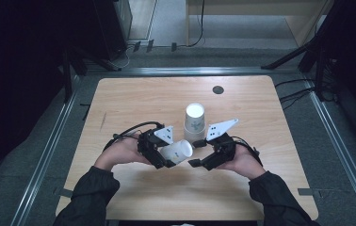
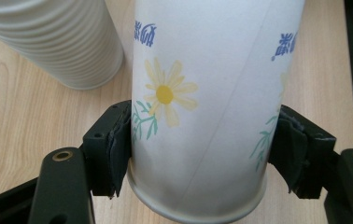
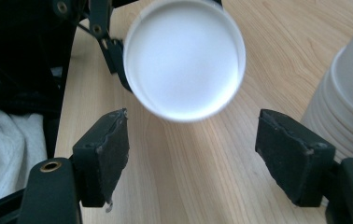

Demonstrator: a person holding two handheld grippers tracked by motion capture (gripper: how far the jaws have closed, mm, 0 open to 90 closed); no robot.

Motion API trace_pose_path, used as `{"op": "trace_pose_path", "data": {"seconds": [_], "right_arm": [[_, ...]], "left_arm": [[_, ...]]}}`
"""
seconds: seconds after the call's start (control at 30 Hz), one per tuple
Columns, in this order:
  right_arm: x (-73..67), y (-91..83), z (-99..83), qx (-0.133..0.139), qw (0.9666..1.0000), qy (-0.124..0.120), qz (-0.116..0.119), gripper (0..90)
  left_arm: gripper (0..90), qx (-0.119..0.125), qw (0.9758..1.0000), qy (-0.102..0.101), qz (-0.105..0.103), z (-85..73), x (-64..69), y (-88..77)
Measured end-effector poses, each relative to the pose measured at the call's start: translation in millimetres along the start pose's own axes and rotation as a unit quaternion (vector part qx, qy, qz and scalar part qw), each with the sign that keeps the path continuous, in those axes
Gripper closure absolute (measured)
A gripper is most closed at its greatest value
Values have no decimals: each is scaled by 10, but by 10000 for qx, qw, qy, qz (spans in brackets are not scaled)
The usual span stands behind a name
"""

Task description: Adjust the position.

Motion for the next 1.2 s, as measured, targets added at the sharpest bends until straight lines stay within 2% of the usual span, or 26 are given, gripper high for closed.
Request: {"op": "trace_pose_path", "data": {"seconds": [0.37, 0.47, 0.57, 0.7, 0.8, 0.97, 1.03, 1.1, 1.2], "right_arm": [[-58, 134, -28, -221, 9997, -92, 103, 262], [-86, 167, -43, -310, 9993, -81, 184, 269], [-110, 205, -52, -378, 9989, -155, 226, 279], [-141, 229, -66, -476, 9982, -185, 327, 337], [-149, 226, -68, -514, 9980, -135, 355, 348], [-158, 221, -60, -541, 9977, -145, 377, 350], [-155, 212, -51, -523, 9979, -161, 344, 349], [-151, 198, -44, -499, 9980, -160, 343, 349], [-140, 168, -37, -454, 9983, -153, 326, 348]], "left_arm": [[286, -217, 9993, 115, -266, 61, 109, 191], [286, -196, 9991, 157, -328, 87, 133, 211], [286, -223, 9989, 213, -342, 100, 154, 224], [286, -265, 9988, 232, -334, 97, 163, 237], [288, -226, 9987, 184, -426, 93, 175, 238], [262, -149, 9988, 173, -428, 93, 173, 230], [189, -95, 9987, 8, -510, 95, 171, 227], [153, -47, 9984, -116, -543, 94, 165, 222], [130, 6, 9988, -125, -478, 87, 146, 200]]}}
Point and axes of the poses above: each handheld gripper's, and its own axes: y roughly forward along the jaws, z roughly out of its top, x roughly to its right, the point moved 8 cm from there along y, roughly forward along the jaws, and after that the axes turned 5 degrees about y, right-handed, at the moved point
